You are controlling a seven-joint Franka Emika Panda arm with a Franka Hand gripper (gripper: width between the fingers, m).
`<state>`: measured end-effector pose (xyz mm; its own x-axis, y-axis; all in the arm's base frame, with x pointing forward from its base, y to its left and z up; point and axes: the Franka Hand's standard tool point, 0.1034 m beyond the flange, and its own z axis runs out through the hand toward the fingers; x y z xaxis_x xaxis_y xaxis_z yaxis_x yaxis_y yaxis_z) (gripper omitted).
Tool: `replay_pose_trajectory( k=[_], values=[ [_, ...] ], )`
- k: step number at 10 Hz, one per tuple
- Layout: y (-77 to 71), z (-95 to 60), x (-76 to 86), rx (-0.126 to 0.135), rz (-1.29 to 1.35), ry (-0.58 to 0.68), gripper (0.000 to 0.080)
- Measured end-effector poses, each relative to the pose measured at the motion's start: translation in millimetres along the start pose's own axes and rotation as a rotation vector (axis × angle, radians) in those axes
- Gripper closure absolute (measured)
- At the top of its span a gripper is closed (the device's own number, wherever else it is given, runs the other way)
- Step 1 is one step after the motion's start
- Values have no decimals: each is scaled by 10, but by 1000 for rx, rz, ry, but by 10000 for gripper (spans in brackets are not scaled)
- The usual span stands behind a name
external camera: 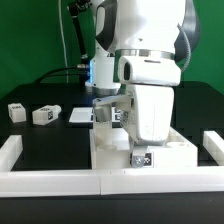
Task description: Assemble square table
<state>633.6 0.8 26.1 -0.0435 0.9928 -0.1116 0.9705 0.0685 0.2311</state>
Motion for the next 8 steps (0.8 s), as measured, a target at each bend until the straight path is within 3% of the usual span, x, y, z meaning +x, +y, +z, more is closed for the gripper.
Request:
replay_pose_trajectory(
  k=[8],
  values=[
    [2, -11, -19, 2, 5, -2, 732]
  ],
)
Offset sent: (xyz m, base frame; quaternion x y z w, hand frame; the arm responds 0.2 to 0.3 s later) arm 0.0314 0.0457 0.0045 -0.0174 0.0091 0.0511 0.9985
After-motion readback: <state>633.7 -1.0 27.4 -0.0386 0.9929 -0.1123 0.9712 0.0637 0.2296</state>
